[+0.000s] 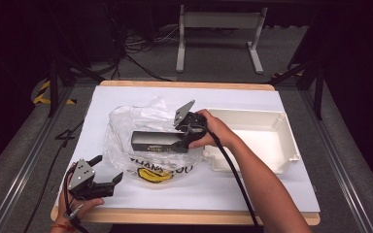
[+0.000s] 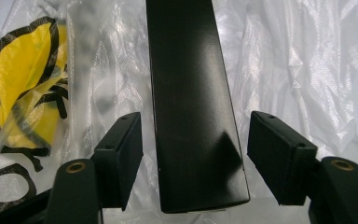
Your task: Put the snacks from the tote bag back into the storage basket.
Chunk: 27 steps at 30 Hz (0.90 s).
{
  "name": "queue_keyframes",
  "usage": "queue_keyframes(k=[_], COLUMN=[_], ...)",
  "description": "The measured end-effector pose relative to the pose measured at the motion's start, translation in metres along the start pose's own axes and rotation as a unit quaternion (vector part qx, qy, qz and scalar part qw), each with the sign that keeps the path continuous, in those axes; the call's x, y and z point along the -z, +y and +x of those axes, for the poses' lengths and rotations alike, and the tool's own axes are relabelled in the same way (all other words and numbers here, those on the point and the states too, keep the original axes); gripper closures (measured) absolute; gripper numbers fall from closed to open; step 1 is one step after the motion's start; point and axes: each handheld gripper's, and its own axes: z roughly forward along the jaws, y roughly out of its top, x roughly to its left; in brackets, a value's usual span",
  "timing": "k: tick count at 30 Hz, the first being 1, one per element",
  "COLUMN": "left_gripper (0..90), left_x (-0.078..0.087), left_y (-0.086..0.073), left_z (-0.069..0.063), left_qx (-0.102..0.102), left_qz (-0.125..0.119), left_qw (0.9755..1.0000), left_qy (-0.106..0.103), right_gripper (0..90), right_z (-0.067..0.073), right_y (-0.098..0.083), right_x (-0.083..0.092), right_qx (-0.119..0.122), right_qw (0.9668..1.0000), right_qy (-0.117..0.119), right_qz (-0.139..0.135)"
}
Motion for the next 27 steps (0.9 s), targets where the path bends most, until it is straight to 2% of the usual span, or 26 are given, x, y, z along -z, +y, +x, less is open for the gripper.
queue_keyframes(k=[11,16,22,27], left_gripper=[7.7,7.6,7.7,7.7], left_x=[0.000,0.001,0.001,0.001], left_y=[0.000,0.000,0.000,-0.001], left_z=[0.000,0.001,0.001,0.001], left_qx=[0.001,0.001,0.002,0.001], left_qz=[0.000,-0.001,0.000,0.001], left_qw=[1.0000,1.0000,1.0000,1.0000], left_qy=[-0.003,-0.003,-0.004,-0.005], right_gripper=[35.7,38.8,40.1,42.1], right_z=[-0.004,-0.002,-0.002,-0.001], right_y=[0.004,0.007,0.008,0.011], right_x=[-0.014,-0.020,-0.023,-0.023], right_qx=[0.005,0.012,0.016,0.030], right_qw=[0.9990,0.9976,0.9969,0.9964], right_qy=[0.000,0.005,0.007,0.007], right_qz=[0.043,0.069,0.077,0.079])
